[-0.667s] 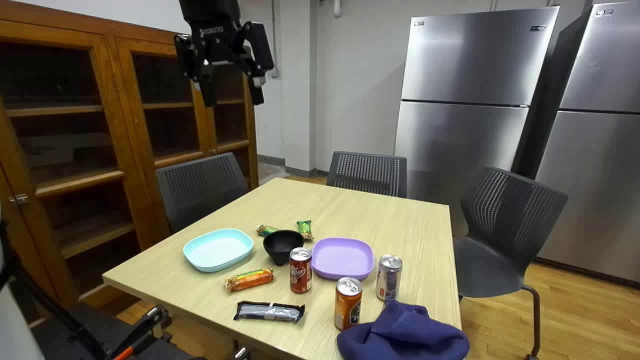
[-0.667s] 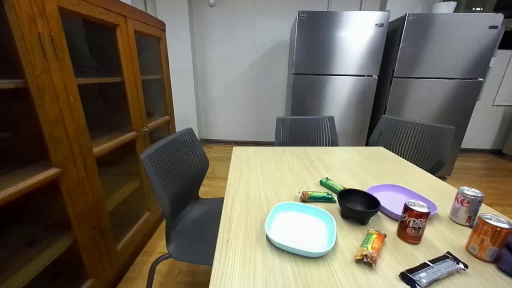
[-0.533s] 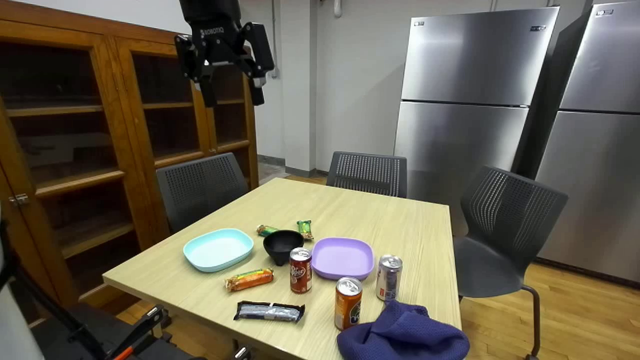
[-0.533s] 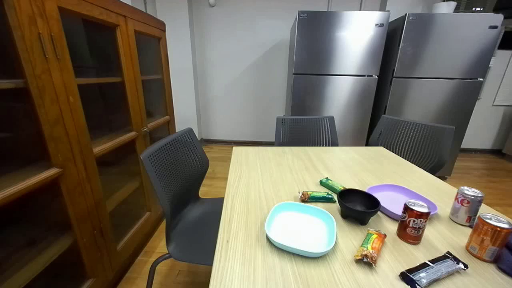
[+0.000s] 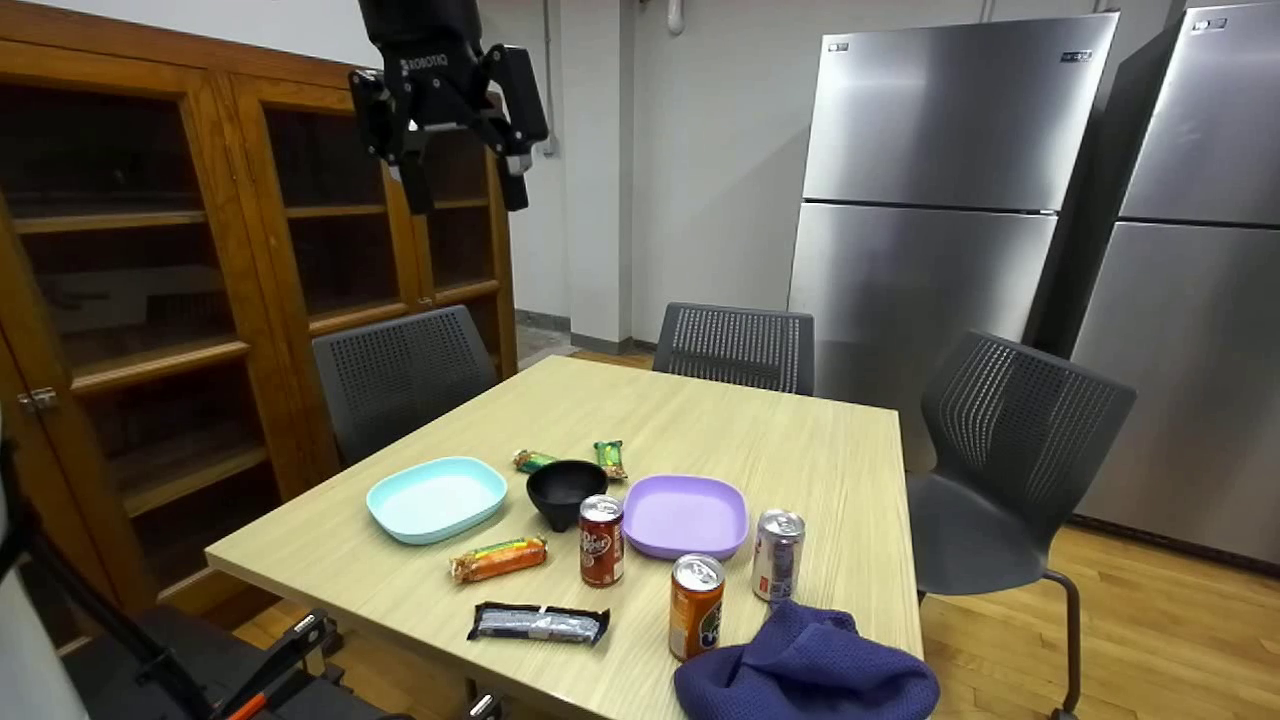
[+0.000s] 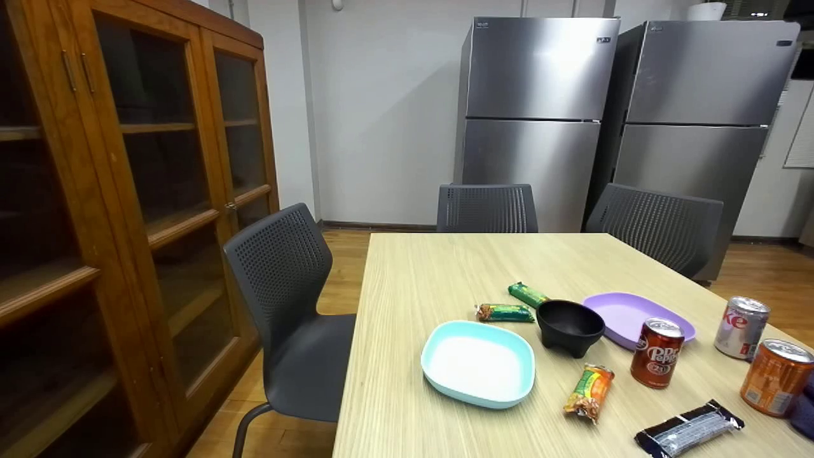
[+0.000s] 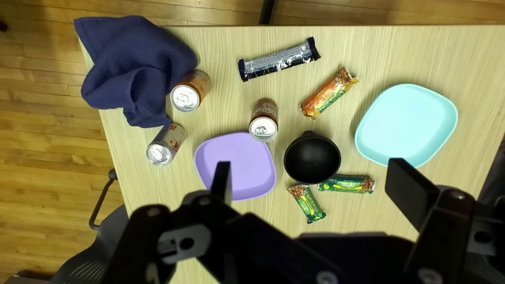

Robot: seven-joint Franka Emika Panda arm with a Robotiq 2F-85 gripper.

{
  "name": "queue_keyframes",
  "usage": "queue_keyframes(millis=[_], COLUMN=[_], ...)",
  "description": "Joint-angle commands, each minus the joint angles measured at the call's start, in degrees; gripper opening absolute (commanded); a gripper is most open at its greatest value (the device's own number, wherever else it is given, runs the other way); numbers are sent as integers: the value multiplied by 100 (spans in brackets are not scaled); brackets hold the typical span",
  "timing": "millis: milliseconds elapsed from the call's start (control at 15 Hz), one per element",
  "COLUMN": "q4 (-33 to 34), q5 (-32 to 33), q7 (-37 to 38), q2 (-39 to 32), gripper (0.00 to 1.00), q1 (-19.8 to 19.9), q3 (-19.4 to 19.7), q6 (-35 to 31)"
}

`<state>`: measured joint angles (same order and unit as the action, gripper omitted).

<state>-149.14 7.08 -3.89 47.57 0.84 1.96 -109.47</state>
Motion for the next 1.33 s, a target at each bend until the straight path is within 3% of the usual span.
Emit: queue_keyframes(millis=[0,600,1267], q4=[-67,-339,-771], q5=[-49,-532,-429], q7=[42,206,239], q2=[-10,-335,-811], gripper=[100,100,100], q1=[-7,58,225], q3=[-4,215,209], q6=[-127,-936,-1892])
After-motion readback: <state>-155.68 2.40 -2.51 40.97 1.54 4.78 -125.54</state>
